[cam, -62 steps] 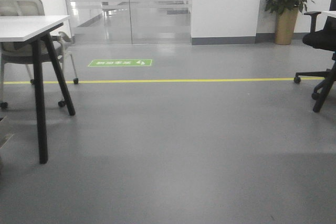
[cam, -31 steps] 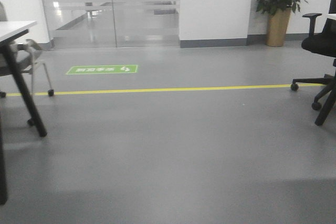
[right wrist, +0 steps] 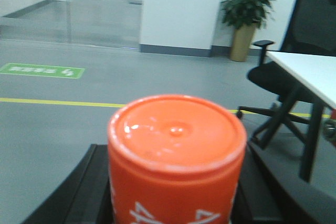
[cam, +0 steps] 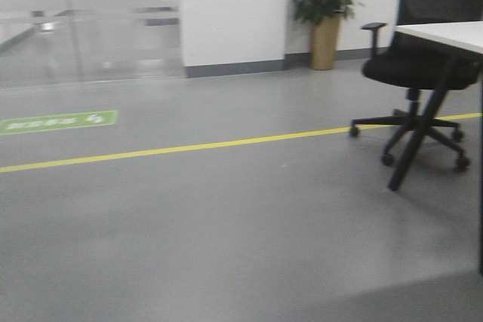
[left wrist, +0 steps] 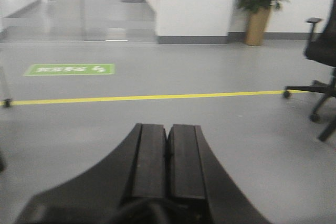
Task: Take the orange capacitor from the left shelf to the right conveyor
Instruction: 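Drive the base to the red conveyor holding the cell in the right gripper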
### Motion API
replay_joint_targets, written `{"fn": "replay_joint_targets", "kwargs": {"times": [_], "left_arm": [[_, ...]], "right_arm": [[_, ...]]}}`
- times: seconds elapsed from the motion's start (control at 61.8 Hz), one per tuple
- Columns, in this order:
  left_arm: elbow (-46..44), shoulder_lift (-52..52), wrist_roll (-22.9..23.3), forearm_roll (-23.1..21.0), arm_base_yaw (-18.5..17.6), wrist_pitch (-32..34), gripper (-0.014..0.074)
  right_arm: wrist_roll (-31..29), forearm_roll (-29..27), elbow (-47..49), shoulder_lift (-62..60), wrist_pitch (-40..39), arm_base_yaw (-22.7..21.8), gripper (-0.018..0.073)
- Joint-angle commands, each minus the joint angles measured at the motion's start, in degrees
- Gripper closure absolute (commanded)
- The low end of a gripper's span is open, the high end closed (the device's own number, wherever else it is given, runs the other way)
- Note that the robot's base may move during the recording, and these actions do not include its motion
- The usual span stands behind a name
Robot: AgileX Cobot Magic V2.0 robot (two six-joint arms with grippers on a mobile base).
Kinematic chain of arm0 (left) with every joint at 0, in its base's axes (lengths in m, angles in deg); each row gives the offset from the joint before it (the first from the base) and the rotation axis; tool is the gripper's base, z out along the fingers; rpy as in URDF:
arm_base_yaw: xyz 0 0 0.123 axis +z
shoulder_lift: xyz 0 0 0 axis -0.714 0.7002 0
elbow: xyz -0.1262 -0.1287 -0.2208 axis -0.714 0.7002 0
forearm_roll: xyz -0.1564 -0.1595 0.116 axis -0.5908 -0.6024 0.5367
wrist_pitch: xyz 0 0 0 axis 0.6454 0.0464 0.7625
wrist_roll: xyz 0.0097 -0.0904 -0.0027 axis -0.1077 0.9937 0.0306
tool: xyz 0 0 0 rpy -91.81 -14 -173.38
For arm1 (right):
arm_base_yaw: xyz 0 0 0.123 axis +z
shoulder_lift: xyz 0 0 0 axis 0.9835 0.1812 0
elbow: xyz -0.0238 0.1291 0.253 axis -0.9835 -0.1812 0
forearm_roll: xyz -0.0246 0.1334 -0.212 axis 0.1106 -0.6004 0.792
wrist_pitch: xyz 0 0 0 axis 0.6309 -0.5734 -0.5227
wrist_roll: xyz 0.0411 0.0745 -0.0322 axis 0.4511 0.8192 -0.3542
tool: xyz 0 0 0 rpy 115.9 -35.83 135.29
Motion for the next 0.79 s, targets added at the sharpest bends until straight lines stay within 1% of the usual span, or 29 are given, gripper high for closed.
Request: {"fn": "replay_joint_targets", "kwargs": {"times": [0.0,0.777], "left_arm": [[-0.27,-0.65,0.08,-0.1,-0.42,5.19,0.0723],[-0.27,-0.65,0.08,-0.1,-0.42,5.19,0.0723]], "right_arm": [[-0.46,0.54,1.78,0.45,-5.19,-0.05,0.0452],[-0.46,0.54,1.78,0.45,-5.19,-0.05,0.0452]]}}
